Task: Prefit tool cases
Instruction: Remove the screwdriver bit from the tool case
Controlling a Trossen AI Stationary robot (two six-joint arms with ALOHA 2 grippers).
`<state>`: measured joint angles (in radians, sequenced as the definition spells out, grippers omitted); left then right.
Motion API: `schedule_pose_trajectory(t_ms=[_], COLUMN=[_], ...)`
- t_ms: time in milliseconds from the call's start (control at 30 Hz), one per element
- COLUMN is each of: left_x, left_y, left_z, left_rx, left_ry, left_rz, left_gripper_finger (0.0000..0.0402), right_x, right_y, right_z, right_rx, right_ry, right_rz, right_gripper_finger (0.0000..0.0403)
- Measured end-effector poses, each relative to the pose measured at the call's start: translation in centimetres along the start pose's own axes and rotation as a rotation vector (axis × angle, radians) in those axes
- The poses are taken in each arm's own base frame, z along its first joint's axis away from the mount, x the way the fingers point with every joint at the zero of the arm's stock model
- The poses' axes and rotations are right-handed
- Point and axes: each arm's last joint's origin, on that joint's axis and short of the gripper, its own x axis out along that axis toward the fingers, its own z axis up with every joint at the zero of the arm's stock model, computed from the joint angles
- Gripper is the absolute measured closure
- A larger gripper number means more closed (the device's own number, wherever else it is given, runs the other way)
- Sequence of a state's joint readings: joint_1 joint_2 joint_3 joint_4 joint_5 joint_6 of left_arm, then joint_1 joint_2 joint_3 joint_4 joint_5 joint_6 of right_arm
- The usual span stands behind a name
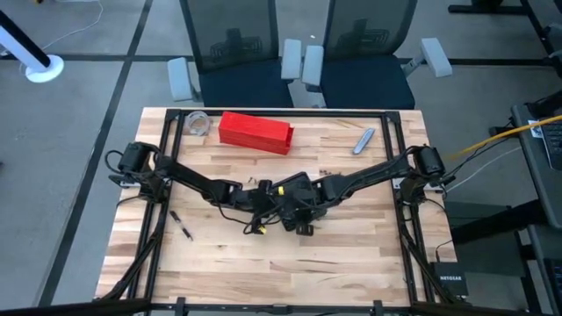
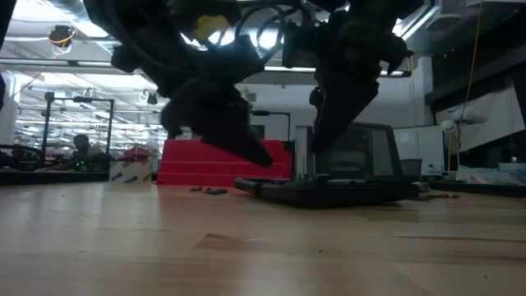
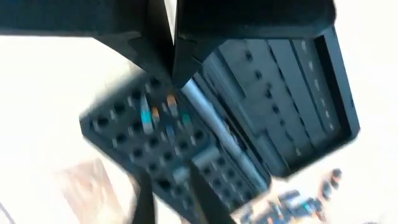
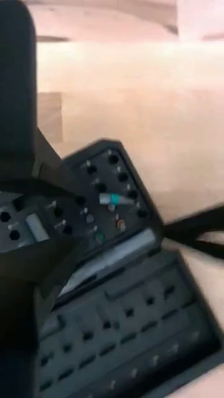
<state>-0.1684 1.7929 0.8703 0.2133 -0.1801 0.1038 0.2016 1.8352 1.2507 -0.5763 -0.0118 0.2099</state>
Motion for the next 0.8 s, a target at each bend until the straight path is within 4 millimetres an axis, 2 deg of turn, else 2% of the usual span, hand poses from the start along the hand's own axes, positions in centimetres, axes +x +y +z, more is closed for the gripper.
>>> schedule_pose_trajectory(t_ms=[267, 633, 800], left_x=[2.0, 2.4, 2.5], left_y=[-0.3, -0.4, -0.4], left_z=[-0.8, -1.1, -1.2], left_rx=[0.004, -0.001, 0.000], left_ry=[-0.036, -0.033, -0.026], left_rz=[-0.018, -0.019, -0.018], left_gripper_finger=[0.0401, 0.0401, 0.0401], right_x=[1.2, 2.3, 2.4], right_y=[-0.1, -0.1, -0.3], right_z=[-0.1, 0.0, 0.0], right_rx=[-0.049, -0.078, -0.105], right_ry=[0.017, 0.013, 0.008], right_rz=[-0.002, -0.017, -0.087], right_gripper_finger=[0.0310, 0.0311, 0.0311])
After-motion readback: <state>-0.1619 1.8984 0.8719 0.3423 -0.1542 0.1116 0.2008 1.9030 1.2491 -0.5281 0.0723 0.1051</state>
